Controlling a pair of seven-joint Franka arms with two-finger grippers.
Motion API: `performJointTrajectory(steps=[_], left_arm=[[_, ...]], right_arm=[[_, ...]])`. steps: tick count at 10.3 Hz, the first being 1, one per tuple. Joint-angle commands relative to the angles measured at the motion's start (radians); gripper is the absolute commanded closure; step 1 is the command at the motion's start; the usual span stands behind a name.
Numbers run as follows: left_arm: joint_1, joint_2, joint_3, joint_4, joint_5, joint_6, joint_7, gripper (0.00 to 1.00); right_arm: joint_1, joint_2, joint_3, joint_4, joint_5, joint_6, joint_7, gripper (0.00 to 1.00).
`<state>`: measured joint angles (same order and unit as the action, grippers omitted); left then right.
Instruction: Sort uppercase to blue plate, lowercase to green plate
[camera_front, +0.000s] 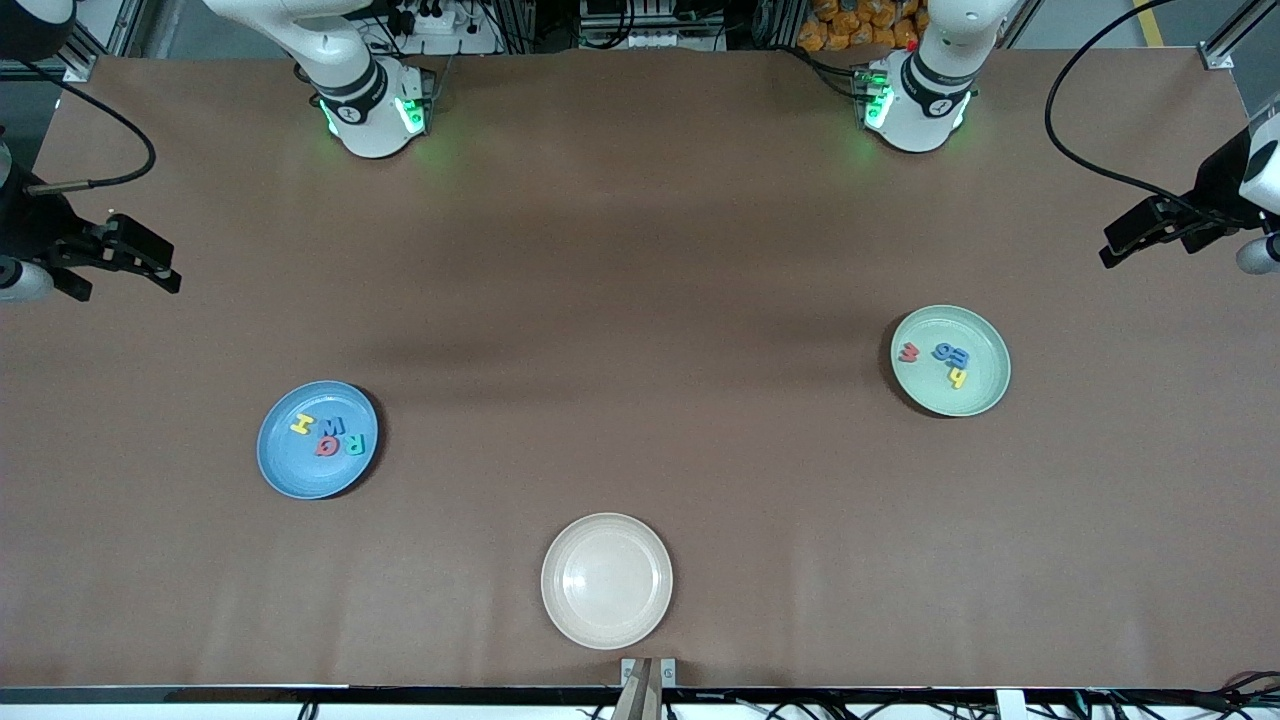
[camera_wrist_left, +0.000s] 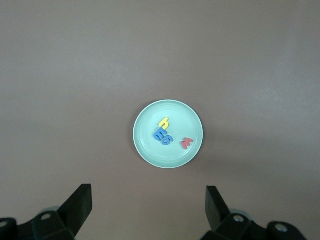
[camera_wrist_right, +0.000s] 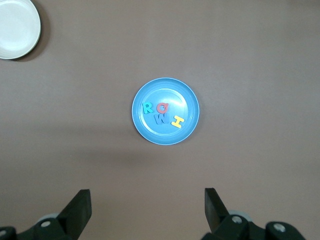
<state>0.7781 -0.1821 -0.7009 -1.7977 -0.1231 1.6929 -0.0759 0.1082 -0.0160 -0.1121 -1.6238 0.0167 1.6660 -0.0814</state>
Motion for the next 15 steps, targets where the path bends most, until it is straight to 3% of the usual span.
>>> performJointTrajectory(steps=[1, 3, 6, 10, 13, 15], left_arm=[[-0.284, 0.047, 0.264, 0.043, 0.013, -0.044, -0.018, 0.0], [-0.512, 0.052, 0.442, 0.044, 0.109, -0.056, -0.016, 0.0], [-0.709, 0.061, 0.641, 0.046, 0.115, -0.073, -0.018, 0.0], [-0.674, 0.116, 0.646, 0.093, 0.117, -0.078, -0.015, 0.0], [-0.675, 0.219, 0.646, 0.231, 0.117, -0.16, -0.018, 0.0], [-0.681, 0.211, 0.646, 0.228, 0.118, -0.164, -0.048, 0.0]], right_arm=[[-0.012, -0.013, 0.009, -0.014, -0.011, 0.001, 0.005, 0.0], [-0.012, -0.013, 0.009, -0.014, -0.011, 0.0, 0.005, 0.0], [-0.012, -0.013, 0.009, -0.013, -0.011, 0.001, 0.005, 0.0], [-0.013, -0.013, 0.009, -0.013, -0.009, 0.004, 0.006, 0.0], [-0.013, -0.012, 0.009, -0.013, -0.009, 0.008, 0.006, 0.0], [-0.013, -0.009, 0.009, -0.013, -0.009, 0.006, 0.006, 0.0]])
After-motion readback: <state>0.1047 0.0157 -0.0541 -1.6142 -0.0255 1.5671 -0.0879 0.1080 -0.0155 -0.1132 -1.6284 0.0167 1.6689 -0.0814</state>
